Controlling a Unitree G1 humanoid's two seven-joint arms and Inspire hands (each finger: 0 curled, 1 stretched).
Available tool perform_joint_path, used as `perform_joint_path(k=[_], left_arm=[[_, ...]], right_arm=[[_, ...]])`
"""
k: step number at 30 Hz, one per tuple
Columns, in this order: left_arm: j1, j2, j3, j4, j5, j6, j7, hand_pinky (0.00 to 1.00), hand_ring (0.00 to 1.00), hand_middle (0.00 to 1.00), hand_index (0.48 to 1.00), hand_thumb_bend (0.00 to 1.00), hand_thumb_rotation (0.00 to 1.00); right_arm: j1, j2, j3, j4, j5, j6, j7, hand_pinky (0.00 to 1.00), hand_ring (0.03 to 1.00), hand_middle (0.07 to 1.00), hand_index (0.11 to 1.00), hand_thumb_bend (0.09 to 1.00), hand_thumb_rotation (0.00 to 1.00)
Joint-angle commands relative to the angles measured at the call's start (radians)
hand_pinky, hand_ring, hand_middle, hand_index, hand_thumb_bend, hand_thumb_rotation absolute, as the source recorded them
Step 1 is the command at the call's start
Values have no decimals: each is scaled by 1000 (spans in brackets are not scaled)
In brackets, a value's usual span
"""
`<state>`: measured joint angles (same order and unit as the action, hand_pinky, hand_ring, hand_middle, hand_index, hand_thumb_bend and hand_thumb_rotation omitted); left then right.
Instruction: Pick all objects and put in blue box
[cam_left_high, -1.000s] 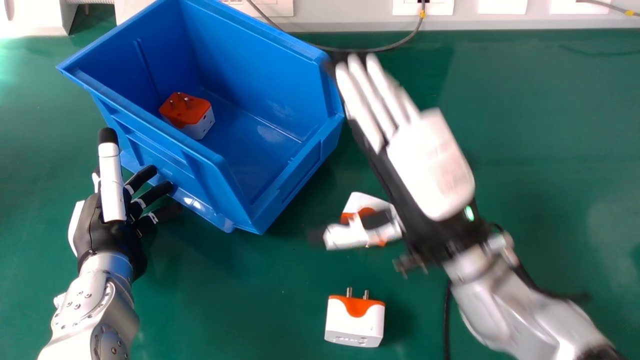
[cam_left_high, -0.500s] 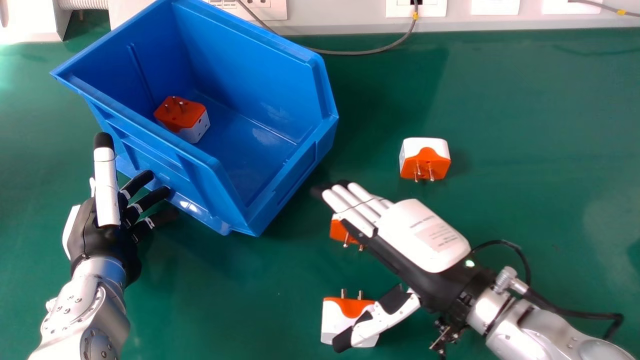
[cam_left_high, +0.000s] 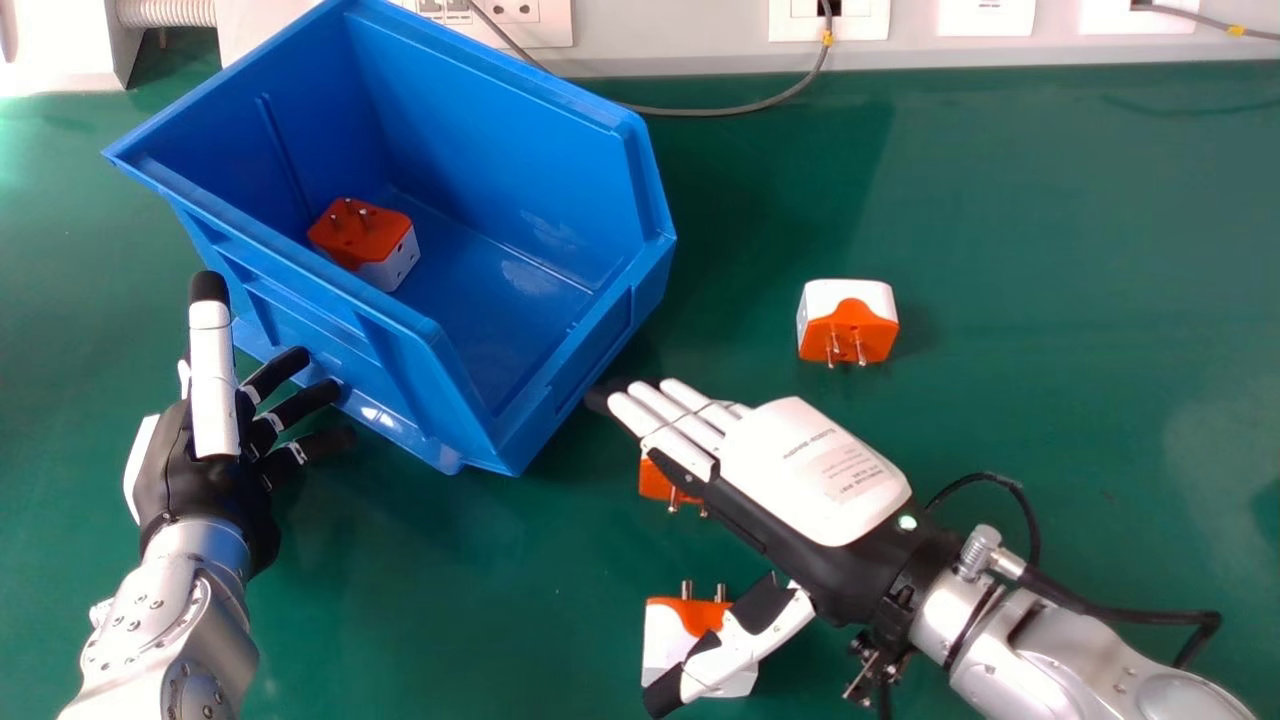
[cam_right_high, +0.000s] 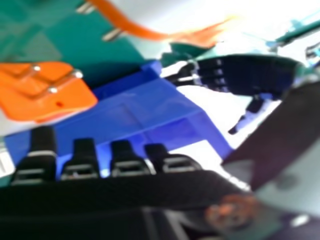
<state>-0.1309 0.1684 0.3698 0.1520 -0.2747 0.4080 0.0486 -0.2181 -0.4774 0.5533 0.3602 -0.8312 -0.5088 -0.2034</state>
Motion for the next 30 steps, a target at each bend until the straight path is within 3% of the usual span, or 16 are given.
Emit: perform_joint_path(k=[1,12,18,22,30], left_arm=[[18,6,-3,18,10,22,2,641,728,824,897,862,937],[17,6,-2,12,6,33,4,639,724,820,897,863,937],[17,8,0,12,4,34,1,639,723,819,896,864,938],[24,5,-1,-9,2,44,3,639,723,819,896,865,938],[26,4,3,-1,-1,33,-3,641,723,819,895,865,938]], right_arm=[[29,-10,25,-1,-21,21,65,767,920,945,957,952,582],[43,-18,20,-67,-21,139,188,713,874,910,893,883,485],[60,-19,23,-127,-46,235,256,757,910,939,881,891,452],[77,-19,29,-172,-68,306,294,794,937,964,882,897,427],[109,-13,32,-264,-102,416,365,859,984,993,900,920,372]])
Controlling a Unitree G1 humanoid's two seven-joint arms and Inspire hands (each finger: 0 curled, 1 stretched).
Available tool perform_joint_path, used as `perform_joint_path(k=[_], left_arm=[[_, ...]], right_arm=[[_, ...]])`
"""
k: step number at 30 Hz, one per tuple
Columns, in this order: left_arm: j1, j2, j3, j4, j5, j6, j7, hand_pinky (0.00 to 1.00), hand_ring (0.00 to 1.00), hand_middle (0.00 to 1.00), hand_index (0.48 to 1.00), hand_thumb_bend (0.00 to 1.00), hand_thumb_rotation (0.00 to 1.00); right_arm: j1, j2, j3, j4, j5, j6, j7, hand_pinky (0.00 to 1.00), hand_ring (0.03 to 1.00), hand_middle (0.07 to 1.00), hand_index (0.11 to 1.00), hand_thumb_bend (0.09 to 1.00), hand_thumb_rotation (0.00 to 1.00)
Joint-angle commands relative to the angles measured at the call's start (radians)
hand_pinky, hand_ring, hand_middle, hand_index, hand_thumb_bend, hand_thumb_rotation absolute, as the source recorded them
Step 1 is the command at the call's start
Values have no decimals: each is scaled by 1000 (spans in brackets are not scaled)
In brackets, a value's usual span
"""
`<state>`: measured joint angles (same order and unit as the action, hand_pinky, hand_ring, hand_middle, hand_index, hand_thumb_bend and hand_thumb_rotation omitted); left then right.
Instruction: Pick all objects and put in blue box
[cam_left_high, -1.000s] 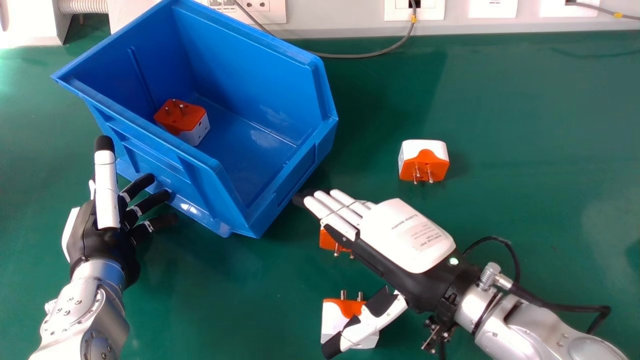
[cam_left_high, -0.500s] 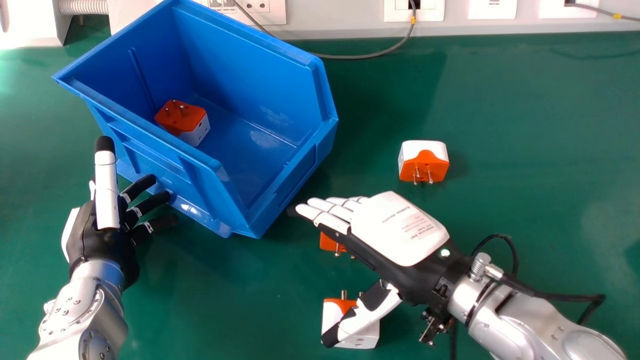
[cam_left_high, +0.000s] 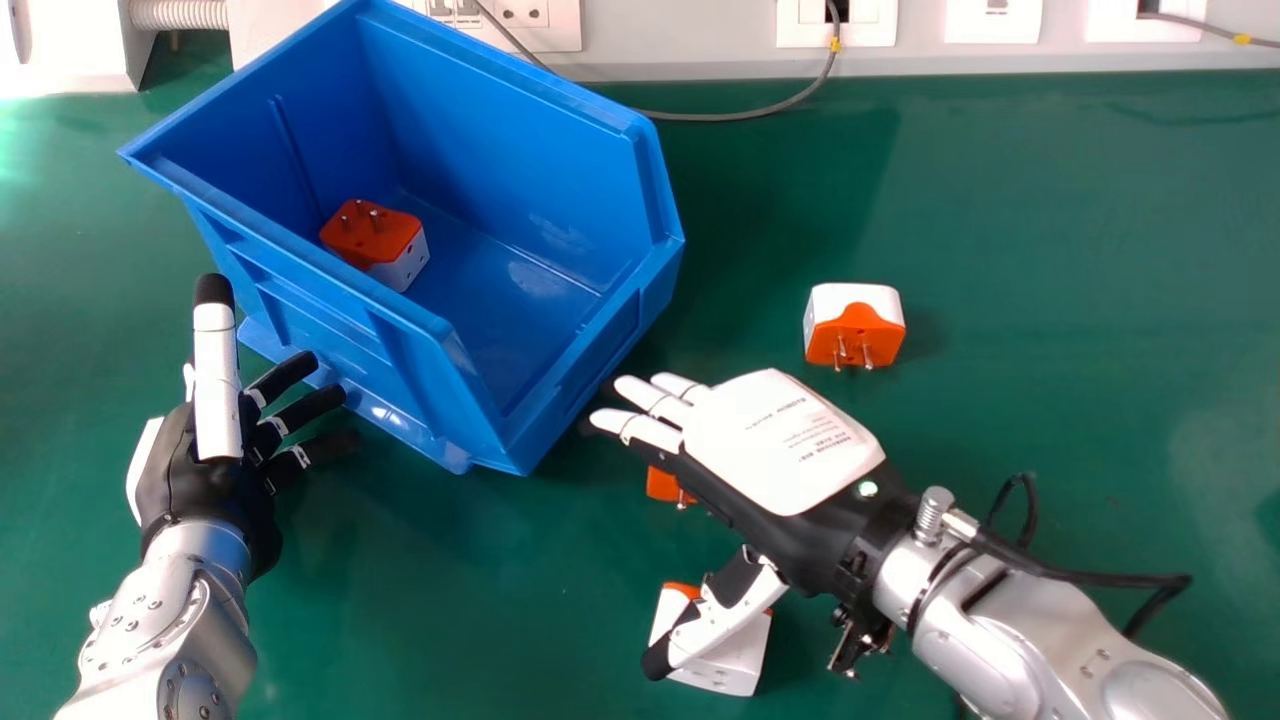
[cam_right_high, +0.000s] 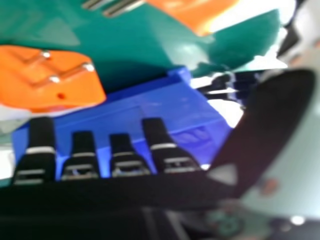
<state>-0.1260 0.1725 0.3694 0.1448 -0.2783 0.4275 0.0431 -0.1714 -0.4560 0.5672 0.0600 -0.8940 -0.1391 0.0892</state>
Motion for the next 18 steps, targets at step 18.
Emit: perform_joint_path(k=[18], left_arm=[[17,5,3,13,5,15,-2,636,725,822,892,866,939]], right_arm=[[84,18,-13,105,-50,3,-184,596,748,803,709,701,83]])
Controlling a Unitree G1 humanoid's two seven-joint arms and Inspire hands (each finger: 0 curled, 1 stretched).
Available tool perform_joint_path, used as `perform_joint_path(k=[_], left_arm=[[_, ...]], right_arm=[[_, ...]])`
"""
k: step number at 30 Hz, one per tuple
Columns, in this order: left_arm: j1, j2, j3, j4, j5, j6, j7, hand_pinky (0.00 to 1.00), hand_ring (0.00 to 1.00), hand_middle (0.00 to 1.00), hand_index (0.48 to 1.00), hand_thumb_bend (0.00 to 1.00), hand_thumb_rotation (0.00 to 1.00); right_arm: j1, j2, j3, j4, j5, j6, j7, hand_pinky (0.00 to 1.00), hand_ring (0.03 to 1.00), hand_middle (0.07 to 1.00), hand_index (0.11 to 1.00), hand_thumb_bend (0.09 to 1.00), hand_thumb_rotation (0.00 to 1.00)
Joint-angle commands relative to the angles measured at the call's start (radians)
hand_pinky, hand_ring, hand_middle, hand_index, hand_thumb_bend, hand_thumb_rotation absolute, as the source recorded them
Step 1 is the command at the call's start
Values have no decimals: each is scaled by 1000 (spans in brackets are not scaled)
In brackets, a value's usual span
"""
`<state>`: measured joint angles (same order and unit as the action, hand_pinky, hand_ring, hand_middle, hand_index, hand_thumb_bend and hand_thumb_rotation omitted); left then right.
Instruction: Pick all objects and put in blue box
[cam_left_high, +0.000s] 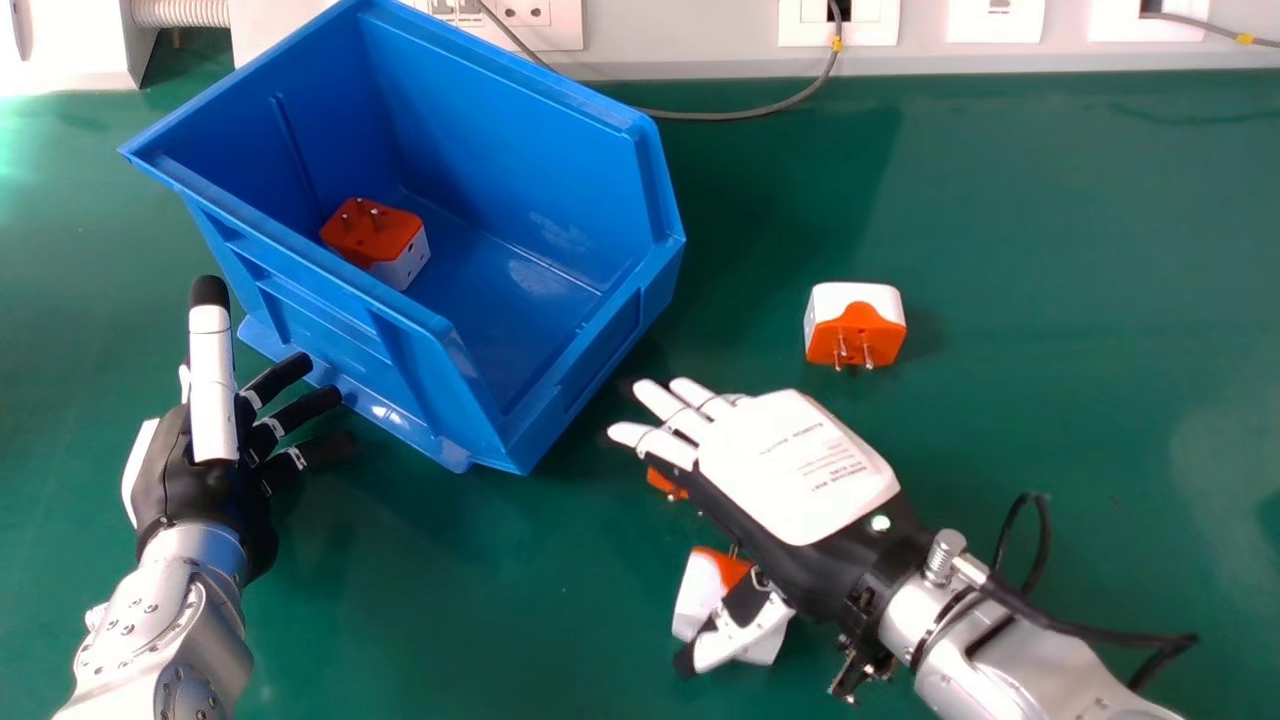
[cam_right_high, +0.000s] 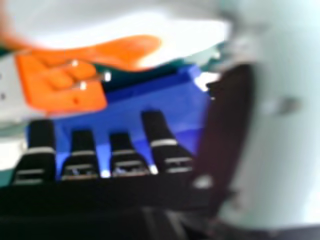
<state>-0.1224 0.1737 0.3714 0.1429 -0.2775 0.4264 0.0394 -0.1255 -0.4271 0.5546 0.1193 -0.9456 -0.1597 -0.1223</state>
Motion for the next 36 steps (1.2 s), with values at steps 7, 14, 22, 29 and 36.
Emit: perform_joint_path(k=[7,14,22,29,36], left_arm=[[12,6,3,22,5,10,-4,636,721,822,894,867,939],[12,6,4,27,8,8,-8,635,721,823,895,867,939],[13,7,2,26,12,5,-9,636,722,823,895,869,939],[12,8,0,28,14,4,-8,639,722,823,895,871,939],[13,8,-1,23,13,6,-3,639,723,822,895,871,940]], right_arm=[[30,-11,-5,67,27,-19,3,433,571,630,608,578,34],[22,-16,-7,84,29,-47,-17,392,515,578,591,546,21],[23,-16,-13,83,40,-58,-19,369,485,550,570,527,13],[27,-4,-40,94,101,-115,-40,349,460,529,552,510,6],[17,11,-65,149,144,-221,-118,347,453,518,542,503,3]])
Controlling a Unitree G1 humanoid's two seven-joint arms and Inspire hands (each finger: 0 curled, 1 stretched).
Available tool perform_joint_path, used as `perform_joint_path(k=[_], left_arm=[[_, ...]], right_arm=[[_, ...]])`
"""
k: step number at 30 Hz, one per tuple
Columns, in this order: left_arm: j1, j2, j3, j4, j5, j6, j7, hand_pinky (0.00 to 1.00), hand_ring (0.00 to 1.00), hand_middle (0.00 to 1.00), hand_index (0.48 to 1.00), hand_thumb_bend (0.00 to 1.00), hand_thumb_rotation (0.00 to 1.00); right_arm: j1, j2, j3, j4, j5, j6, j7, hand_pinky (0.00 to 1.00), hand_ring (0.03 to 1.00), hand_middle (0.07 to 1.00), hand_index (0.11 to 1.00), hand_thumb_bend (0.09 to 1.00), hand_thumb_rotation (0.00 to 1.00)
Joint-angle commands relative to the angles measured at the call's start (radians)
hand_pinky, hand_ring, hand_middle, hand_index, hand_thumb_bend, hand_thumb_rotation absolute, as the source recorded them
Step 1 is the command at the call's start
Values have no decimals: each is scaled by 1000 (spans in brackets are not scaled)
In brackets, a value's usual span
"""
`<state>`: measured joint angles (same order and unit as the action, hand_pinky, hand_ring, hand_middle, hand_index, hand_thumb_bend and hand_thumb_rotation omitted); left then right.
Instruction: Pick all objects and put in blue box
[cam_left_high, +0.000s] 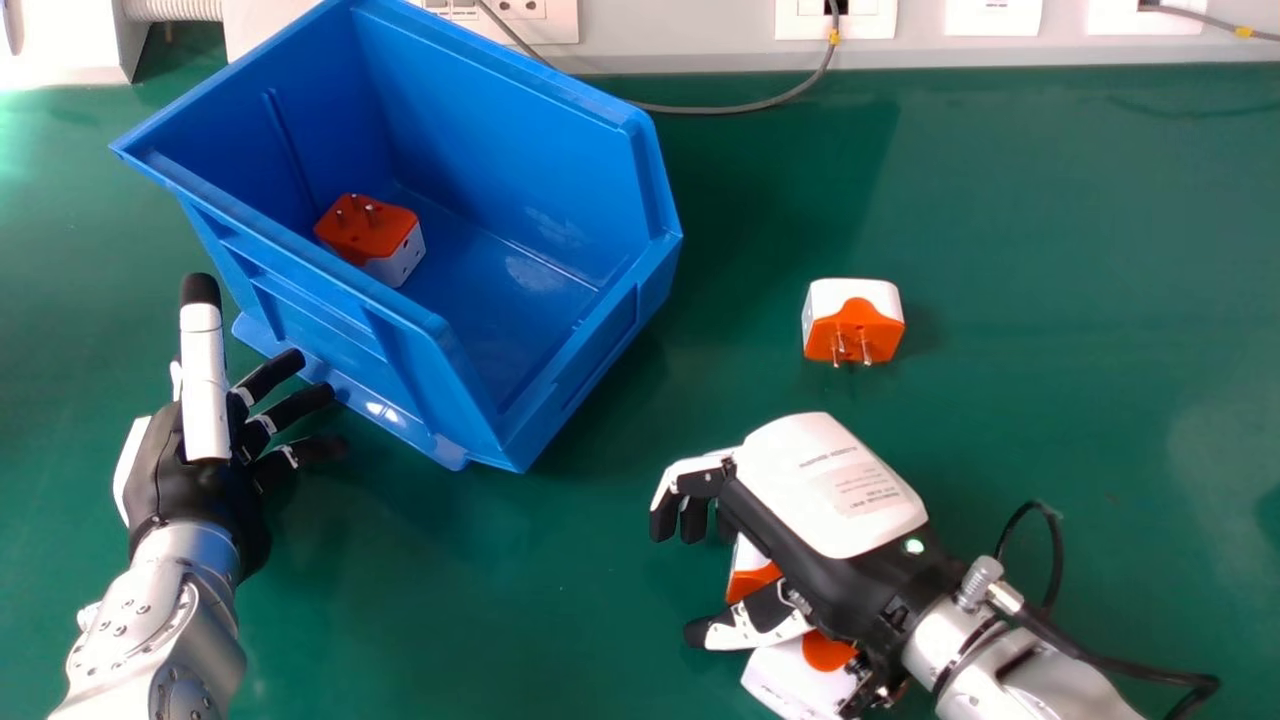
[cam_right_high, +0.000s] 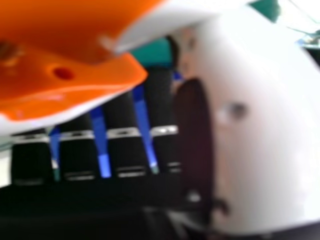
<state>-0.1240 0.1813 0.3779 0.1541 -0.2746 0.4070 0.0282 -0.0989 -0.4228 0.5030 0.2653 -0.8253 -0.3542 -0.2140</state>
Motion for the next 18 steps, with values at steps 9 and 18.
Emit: perform_joint_path(k=[9,18], left_arm=[[10,2,-4,27,9,17,5,637,723,822,895,871,940],[12,0,-8,19,11,19,10,635,723,821,893,871,940]], right_arm=[[-27,20,-24,67,-7,-133,-189,350,451,519,534,499,1],[-46,31,-16,115,-63,-170,-345,353,455,523,518,497,0]])
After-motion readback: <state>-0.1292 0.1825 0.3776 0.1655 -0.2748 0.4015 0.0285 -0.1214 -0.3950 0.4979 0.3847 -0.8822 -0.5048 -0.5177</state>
